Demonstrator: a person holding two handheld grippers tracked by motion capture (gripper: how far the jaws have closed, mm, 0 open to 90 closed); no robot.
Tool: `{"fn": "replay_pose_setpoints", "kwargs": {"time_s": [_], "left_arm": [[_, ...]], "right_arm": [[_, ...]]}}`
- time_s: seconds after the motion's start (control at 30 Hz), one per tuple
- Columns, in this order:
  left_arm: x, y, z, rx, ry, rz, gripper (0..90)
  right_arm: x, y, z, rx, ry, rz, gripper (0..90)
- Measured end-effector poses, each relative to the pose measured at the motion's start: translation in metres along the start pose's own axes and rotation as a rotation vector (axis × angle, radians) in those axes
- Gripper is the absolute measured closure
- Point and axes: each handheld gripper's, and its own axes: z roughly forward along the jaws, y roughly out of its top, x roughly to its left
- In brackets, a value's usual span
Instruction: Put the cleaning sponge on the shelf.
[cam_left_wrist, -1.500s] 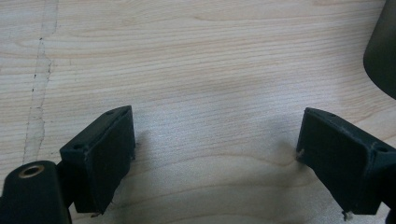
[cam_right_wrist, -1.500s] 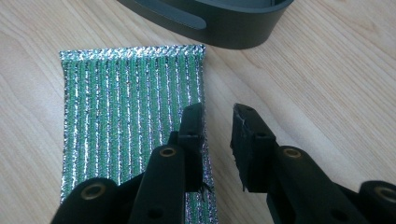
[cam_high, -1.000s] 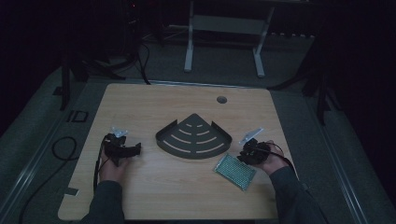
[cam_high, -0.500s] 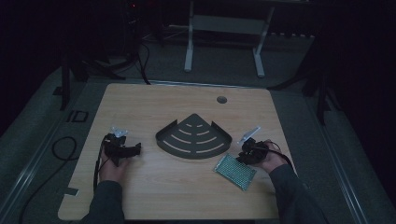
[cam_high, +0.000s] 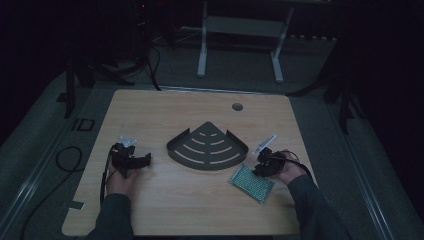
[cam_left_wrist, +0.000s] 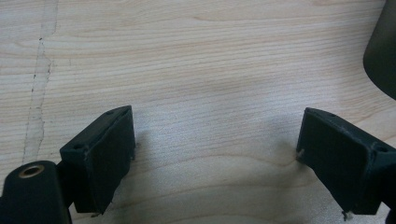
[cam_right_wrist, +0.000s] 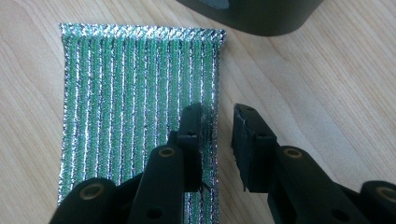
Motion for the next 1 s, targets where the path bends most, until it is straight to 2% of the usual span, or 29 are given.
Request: {"fn": "replay_pose_setpoints", "kwargs": {"time_s": [0.43, 0.77, 1.0], "left_arm": [[0.000, 0.000, 0.000, 0.001, 0.000, 0.001, 11.9], [0.000, 0.000, 0.000, 0.000, 0.000, 0.001, 11.9], [0.000, 0.000, 0.000, 0.000, 0.000, 0.000, 11.9]], "right_arm": [[-0.009, 0.004, 0.003, 0.066, 0.081, 0.080, 75.6], [-0.012, 0.009, 0.005, 0.120, 0.138, 0.101, 81.8], [-0.011, 0.010, 0.003, 0.121, 0.120, 0.106, 88.9]]}}
